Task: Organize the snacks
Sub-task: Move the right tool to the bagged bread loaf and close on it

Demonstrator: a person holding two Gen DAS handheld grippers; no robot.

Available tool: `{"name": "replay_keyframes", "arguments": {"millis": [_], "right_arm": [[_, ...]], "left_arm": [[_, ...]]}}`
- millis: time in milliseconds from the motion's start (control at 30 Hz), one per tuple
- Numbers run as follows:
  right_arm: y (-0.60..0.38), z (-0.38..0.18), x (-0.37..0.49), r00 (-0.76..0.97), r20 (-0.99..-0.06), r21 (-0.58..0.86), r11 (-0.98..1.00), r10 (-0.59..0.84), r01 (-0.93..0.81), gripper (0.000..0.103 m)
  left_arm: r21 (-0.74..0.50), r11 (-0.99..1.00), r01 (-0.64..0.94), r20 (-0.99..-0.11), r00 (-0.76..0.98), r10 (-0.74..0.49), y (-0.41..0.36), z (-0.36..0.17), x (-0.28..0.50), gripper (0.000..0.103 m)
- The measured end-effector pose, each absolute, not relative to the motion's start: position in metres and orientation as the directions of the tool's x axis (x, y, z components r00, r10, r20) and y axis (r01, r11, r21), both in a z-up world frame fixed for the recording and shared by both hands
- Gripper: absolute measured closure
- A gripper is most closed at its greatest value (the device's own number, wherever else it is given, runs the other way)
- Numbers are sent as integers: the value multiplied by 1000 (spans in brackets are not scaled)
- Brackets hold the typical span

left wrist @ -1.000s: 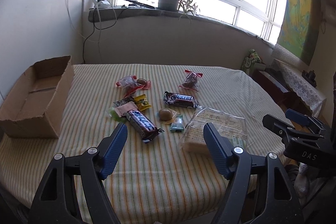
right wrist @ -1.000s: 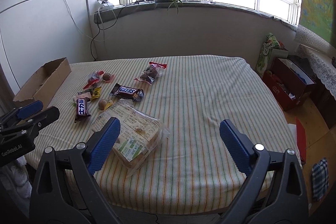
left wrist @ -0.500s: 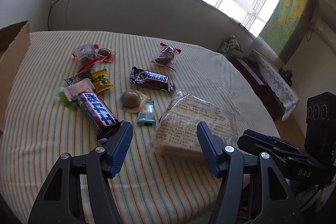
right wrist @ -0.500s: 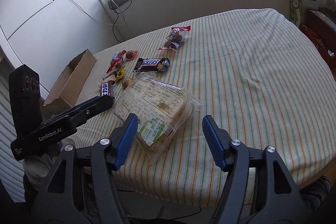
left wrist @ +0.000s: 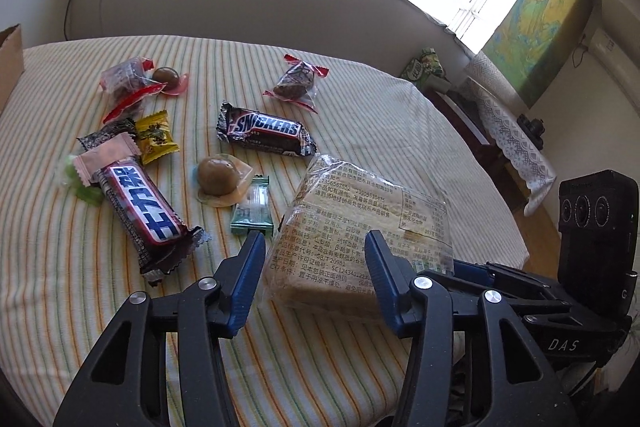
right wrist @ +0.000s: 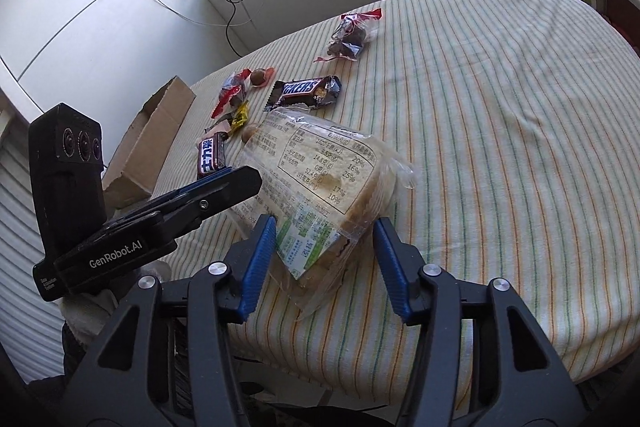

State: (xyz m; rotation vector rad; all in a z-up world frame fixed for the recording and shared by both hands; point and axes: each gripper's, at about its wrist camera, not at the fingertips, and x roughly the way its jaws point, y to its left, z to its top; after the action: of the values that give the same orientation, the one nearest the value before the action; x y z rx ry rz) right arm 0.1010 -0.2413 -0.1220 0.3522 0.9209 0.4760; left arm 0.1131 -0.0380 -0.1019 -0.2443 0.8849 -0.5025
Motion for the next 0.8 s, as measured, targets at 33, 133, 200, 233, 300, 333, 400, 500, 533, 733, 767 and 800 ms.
{"name": "replay_keyframes", "arguments": {"millis": [33,133,200,233,300,333,400,500,533,733,767,800], "right_arm": [[-241,-123,102,510,-674,484,841,534,-240,50],[-239,-121,103,505,-681,469,845,530,-255,50],[-238,-120,102,507,-685,459,850,524,-259,50],[-237,-120,103,506,-686,457,851,523,-260,50],[-237,-120,104,502,-690,450,852,521,-267,50],[-237,-120,104,501,-690,449,852,522,-269,50],[-238,-120,105,497,-691,457,849,526,-263,50],[-234,-118,104,503,-699,428,860,509,-277,51],[-233,-116,103,507,-701,415,865,501,-281,51],[-228,-100,104,527,-692,390,870,493,-301,53],[-225,-96,104,531,-690,381,871,491,-311,53],[-222,-92,105,534,-687,375,870,493,-320,53]], "left_arm": [[-404,857,320,-677,526,-515,-38,-102,113,53],[-392,856,336,-679,523,-516,-41,-100,110,53],[-372,860,350,-684,522,-509,-43,-99,108,53],[-363,861,355,-686,523,-505,-44,-99,108,53],[-361,868,340,-693,525,-494,-43,-102,111,48],[-371,867,333,-696,518,-497,-41,-105,114,45],[-414,843,345,-682,496,-538,-39,-108,117,46],[-391,844,367,-683,499,-533,-45,-103,112,46],[-376,848,373,-685,505,-525,-47,-101,109,46],[-358,855,375,-661,545,-516,-39,-87,99,49],[-362,855,371,-655,552,-517,-35,-84,98,49],[-363,857,367,-649,560,-515,-31,-82,97,50]]}}
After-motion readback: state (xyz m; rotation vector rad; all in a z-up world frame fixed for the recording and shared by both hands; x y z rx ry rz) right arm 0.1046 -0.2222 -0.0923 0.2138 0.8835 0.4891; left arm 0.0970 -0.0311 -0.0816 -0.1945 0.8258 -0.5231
